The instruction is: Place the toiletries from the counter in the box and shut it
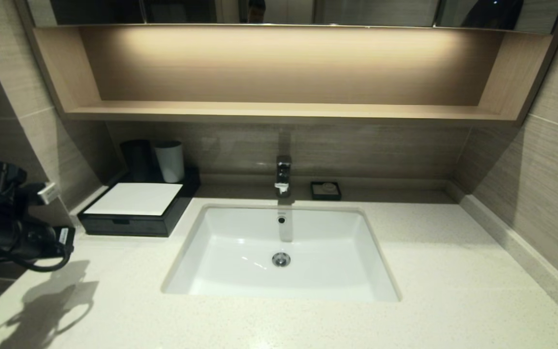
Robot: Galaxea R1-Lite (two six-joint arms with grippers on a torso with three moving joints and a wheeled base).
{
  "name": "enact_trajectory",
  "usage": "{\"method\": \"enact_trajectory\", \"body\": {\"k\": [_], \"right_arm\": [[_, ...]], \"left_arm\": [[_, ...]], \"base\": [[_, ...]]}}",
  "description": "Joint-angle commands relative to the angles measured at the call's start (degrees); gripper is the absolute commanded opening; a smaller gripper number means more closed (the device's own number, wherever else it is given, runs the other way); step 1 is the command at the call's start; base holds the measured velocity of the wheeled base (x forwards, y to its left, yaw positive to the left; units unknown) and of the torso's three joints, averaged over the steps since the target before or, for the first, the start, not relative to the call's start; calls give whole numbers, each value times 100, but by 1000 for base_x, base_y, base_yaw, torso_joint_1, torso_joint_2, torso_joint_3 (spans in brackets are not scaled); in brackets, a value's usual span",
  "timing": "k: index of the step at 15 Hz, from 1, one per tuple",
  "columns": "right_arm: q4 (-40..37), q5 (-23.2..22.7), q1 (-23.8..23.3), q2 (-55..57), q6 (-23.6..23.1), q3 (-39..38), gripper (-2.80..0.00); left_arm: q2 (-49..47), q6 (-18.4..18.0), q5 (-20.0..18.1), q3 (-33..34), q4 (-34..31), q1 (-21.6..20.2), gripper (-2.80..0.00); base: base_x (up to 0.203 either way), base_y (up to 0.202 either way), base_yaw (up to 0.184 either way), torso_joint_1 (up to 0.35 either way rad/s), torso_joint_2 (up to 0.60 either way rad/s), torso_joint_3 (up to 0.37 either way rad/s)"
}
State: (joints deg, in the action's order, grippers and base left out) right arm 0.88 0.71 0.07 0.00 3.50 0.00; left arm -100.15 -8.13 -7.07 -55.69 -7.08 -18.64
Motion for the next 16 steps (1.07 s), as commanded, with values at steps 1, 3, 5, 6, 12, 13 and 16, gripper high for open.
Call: {"method": "enact_trajectory", "body": {"k": [1,3,5,6,12,13,16], "right_arm": [[1,0,1,0,1,0,-280],[4,0,1,0,2,0,-280],[7,0,1,0,2,0,-280],[9,0,1,0,2,0,-280],[0,0,1,0,2,0,-280],[1,0,1,0,2,0,-280],[9,0,1,0,2,0,-280]], "left_arm": [[13,-5,17,-136,77,-66,-280],[250,-2,94,-153,81,-117,-280],[803,-72,112,53,-43,-94,-280],[1179,-159,151,236,-164,-21,-280],[3371,50,957,1666,-711,882,-280],[3642,176,1100,1831,-730,1064,-280],[4190,492,1271,2074,-758,1522,-280]], "base": [[0,0,0,0,0,0],[0,0,0,0,0,0],[0,0,0,0,0,0],[0,0,0,0,0,0],[0,0,0,0,0,0],[0,0,0,0,0,0],[0,0,0,0,0,0]]}}
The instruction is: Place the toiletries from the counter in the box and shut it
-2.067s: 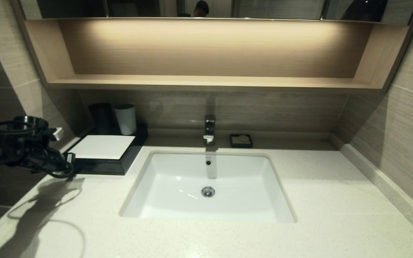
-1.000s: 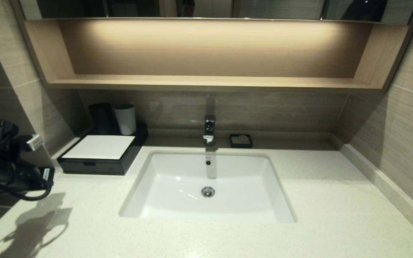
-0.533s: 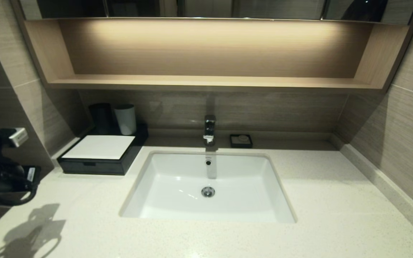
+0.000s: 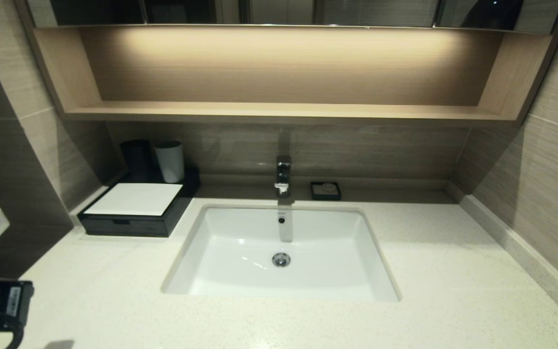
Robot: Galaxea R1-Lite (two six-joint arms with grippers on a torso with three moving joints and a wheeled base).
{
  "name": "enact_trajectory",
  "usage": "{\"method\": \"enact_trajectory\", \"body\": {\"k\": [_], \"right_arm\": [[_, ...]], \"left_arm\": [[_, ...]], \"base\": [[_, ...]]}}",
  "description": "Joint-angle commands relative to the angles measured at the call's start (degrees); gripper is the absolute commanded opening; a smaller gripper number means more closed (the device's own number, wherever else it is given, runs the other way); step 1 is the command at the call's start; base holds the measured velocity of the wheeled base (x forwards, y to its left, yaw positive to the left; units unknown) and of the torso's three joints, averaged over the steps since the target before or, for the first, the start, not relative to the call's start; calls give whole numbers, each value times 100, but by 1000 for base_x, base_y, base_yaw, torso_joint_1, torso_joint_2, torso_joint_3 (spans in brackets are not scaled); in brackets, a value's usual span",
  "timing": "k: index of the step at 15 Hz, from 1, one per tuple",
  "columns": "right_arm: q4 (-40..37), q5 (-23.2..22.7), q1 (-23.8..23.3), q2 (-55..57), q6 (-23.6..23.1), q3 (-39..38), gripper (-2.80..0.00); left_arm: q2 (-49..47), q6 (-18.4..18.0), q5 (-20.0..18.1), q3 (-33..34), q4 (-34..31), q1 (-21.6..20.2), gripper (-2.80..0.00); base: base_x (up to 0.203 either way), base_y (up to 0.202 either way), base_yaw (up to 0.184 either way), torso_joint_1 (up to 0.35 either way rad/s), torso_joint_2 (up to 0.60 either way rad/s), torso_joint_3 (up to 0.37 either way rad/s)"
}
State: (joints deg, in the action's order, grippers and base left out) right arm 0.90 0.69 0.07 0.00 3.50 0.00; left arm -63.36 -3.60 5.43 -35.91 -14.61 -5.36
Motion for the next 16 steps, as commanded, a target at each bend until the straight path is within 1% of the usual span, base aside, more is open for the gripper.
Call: {"method": "enact_trajectory", "body": {"k": [1,3,6,12,13,14,16], "right_arm": [[6,1,1,0,2,0,-280],[4,1,1,0,2,0,-280],[6,1,1,0,2,0,-280],[6,1,1,0,2,0,-280],[6,1,1,0,2,0,-280],[-2,1,1,0,2,0,-280],[-2,1,1,0,2,0,-280]], "left_arm": [[591,51,22,85,7,221,-280],[800,69,-32,138,66,367,-280],[1809,45,-80,533,263,534,-280],[4172,26,-72,2121,654,703,-280],[4466,62,-54,2387,797,707,-280],[4694,172,-36,2680,1087,709,-280],[4928,305,-20,3234,1989,696,-280]], "base": [[0,0,0,0,0,0],[0,0,0,0,0,0],[0,0,0,0,0,0],[0,0,0,0,0,0],[0,0,0,0,0,0],[0,0,0,0,0,0],[0,0,0,0,0,0]]}}
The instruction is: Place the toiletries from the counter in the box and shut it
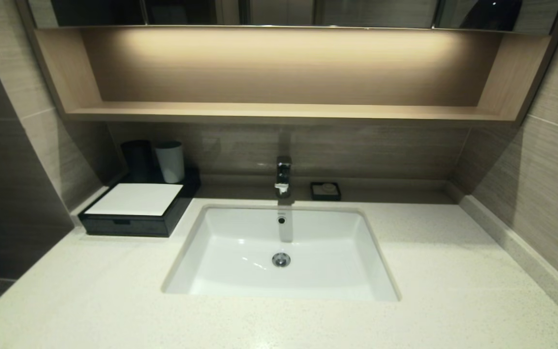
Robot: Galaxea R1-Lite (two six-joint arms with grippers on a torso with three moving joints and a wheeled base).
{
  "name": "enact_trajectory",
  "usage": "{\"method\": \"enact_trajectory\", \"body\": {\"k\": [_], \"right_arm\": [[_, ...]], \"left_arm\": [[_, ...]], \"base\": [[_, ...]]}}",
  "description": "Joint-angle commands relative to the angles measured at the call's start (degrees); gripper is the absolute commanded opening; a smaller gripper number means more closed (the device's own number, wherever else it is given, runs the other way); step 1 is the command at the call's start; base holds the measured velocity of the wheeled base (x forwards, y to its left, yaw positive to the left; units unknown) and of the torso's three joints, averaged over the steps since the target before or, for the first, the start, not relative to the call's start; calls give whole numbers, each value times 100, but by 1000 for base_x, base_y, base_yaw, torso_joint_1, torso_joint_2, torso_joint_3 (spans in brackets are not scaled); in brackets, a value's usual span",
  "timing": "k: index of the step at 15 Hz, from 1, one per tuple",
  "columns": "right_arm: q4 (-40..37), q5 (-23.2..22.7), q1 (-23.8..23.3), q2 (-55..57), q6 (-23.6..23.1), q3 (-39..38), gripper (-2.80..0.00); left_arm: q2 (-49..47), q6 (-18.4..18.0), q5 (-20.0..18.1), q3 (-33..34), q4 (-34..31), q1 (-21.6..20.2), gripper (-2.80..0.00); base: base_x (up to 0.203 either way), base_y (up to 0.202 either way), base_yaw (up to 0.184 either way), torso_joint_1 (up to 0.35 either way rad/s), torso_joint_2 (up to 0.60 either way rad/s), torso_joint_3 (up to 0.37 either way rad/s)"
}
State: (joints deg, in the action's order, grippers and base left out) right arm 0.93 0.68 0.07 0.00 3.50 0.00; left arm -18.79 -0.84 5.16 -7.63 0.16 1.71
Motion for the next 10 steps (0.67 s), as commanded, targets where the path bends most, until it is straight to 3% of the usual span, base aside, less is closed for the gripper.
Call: {"method": "enact_trajectory", "body": {"k": [1,3,7,10], "right_arm": [[-1,2,1,0,2,0,-280],[2,2,1,0,2,0,-280],[-1,2,1,0,2,0,-280],[-5,2,1,0,2,0,-280]], "left_arm": [[625,43,-6,674,835,-38,-280],[918,70,-163,779,896,-128,-280],[1707,-15,-457,772,-24,-144,-280],[1881,8,-553,763,-10,-144,-280]], "base": [[0,0,0,0,0,0],[0,0,0,0,0,0],[0,0,0,0,0,0],[0,0,0,0,0,0]]}}
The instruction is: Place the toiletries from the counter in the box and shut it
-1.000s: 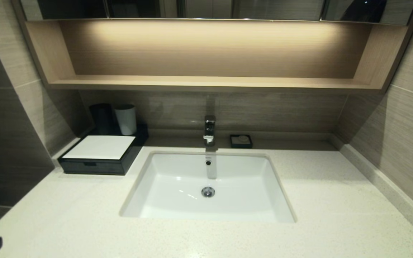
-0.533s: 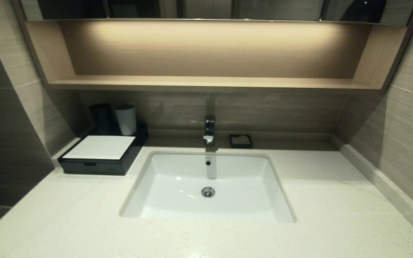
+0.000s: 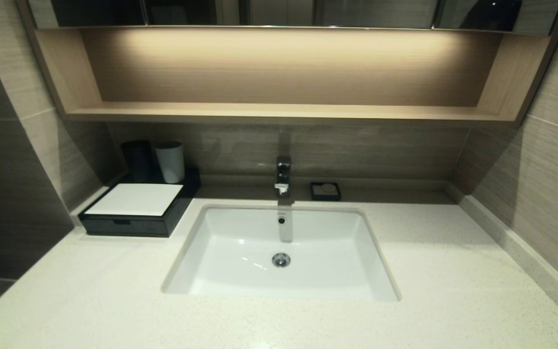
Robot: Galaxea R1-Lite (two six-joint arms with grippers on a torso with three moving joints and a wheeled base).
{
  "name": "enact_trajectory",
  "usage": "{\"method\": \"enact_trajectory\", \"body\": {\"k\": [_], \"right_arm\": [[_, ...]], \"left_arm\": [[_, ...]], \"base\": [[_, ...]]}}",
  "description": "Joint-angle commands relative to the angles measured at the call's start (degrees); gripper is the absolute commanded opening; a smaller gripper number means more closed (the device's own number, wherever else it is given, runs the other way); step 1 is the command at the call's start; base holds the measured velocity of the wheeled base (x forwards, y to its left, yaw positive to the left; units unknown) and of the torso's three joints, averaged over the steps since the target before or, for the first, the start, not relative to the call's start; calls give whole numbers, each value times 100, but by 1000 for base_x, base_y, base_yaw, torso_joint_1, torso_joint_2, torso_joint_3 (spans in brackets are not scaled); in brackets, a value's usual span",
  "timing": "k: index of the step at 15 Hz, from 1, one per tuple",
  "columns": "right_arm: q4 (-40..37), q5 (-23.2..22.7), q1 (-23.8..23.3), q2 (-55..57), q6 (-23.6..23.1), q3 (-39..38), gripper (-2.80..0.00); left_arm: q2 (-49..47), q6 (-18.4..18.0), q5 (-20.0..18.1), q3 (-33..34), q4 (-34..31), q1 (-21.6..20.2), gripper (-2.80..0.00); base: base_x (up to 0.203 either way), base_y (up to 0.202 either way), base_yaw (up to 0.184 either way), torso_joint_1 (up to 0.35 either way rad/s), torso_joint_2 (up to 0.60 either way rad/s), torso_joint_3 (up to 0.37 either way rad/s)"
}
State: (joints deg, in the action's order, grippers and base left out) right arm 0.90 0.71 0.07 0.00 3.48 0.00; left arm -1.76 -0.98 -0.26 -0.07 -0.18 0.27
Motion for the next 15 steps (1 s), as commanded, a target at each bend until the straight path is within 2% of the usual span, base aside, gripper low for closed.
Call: {"method": "enact_trajectory", "body": {"k": [1,15], "right_arm": [[6,0,1,0,3,0,-280],[-2,0,1,0,3,0,-280]], "left_arm": [[182,101,30,7,33,0,-280],[185,177,34,7,44,0,-280]], "base": [[0,0,0,0,0,0],[0,0,0,0,0,0]]}}
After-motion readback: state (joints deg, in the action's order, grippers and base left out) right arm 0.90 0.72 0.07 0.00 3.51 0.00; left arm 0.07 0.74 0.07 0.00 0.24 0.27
